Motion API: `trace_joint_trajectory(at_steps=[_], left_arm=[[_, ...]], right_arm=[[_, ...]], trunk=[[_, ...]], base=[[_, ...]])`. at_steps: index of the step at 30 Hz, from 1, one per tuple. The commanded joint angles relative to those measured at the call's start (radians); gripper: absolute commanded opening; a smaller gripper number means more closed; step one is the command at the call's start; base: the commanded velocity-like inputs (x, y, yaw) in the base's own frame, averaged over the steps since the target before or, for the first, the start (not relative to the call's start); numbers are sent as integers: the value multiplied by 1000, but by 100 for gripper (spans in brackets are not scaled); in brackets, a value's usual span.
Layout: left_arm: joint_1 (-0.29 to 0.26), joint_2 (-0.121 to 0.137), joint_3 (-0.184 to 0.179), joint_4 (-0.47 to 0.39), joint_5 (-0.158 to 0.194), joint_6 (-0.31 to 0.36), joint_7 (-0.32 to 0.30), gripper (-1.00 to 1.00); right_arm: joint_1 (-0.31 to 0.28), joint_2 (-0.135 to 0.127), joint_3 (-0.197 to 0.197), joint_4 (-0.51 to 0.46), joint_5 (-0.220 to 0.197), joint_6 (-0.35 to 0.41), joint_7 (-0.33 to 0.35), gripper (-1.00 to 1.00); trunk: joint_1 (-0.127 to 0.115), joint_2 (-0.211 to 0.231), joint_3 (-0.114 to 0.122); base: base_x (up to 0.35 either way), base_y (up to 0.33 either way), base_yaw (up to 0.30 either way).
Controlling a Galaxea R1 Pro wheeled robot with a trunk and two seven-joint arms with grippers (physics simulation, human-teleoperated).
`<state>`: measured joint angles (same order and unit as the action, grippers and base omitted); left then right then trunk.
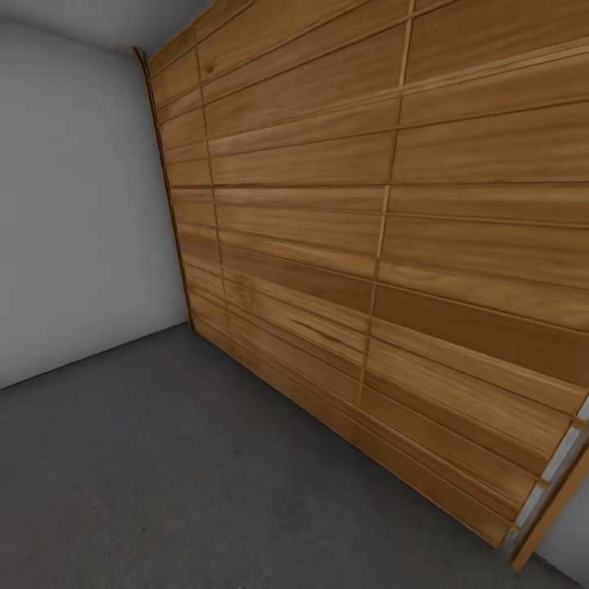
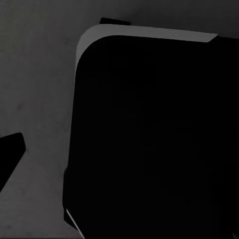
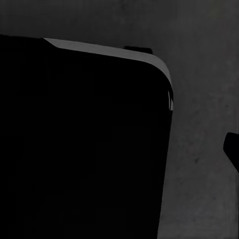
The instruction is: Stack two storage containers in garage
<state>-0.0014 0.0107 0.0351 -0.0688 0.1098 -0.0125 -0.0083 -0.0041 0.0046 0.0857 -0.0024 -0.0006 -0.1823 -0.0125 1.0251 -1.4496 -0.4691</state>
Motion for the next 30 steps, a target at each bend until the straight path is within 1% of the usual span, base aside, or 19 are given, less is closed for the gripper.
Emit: trace_joint_trajectory(at_steps=[1,30], left_arm=[[0,0,3,0,8,-1,-1,100],[0,0,3,0,8,-1,-1,100]], right_arm=[[0,0,8,1,1,-3,-1,100],[0,0,10,1,5,-5,-3,100]], trunk=[[0,0,-1],[0,0,-1]], base=[[0,0,279],[0,0,279]])
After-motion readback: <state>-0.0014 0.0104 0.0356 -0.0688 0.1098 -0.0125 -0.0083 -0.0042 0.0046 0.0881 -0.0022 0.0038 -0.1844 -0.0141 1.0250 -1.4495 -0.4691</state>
